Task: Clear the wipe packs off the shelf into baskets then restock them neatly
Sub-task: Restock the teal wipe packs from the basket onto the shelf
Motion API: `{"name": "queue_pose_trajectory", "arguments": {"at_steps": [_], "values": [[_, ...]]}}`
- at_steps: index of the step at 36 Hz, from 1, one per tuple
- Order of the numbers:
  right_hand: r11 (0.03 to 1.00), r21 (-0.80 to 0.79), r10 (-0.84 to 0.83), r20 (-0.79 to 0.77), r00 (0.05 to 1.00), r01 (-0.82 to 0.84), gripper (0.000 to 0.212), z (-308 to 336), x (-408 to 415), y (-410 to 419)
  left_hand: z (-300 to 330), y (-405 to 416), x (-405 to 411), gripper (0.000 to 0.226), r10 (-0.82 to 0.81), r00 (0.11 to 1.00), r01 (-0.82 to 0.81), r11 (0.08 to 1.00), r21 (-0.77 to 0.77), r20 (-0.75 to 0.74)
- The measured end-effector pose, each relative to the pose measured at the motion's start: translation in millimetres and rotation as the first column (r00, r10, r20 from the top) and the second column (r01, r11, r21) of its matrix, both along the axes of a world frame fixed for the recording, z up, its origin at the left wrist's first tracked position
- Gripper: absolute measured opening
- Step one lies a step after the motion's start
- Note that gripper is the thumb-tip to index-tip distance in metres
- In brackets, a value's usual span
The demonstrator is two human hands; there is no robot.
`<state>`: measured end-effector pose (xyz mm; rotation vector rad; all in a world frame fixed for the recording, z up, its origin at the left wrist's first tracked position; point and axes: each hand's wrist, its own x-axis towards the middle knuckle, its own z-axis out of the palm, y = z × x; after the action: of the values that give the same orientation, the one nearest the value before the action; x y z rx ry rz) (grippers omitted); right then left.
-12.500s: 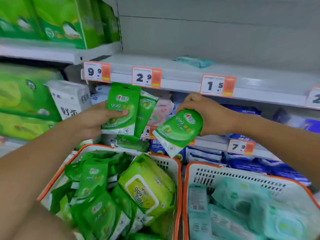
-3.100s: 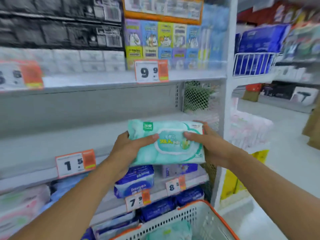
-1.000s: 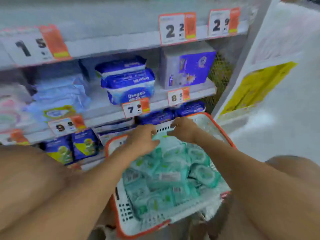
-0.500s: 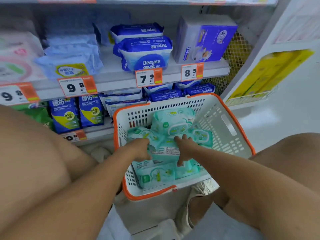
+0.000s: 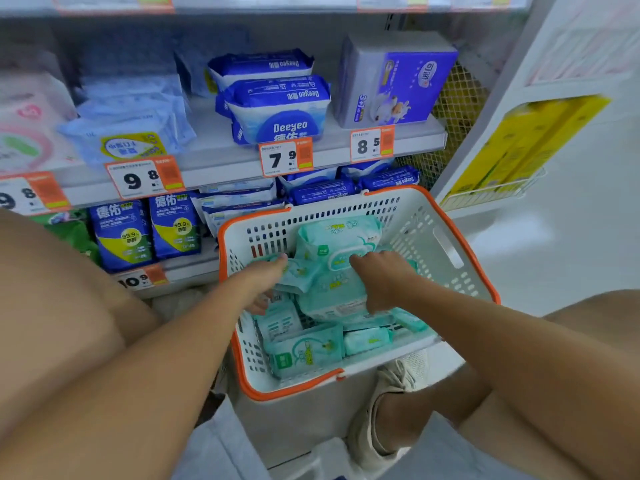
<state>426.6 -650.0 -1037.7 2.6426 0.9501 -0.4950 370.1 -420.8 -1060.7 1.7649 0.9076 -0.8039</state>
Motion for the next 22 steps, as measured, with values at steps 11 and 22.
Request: {"name": "queue_pose_trajectory", "arguments": {"at_steps": [11, 22], "values": [[0.678, 0.377, 0.221, 0.714, 0.664, -0.631, 0.034, 91.2, -1.6, -45.9, 72.4, -30.8, 20.2, 0.081, 0.278, 0.960, -0.228, 0.705, -0.672, -0.033], [0.364, 0.681, -0.044, 0.694, 0.718, -0.636, 0.059, 148.1, 7.4, -29.7, 142.6, -10.1, 22.4, 0.064, 0.563, 0.797, -0.071, 0.447, -0.892, 0.219]]}}
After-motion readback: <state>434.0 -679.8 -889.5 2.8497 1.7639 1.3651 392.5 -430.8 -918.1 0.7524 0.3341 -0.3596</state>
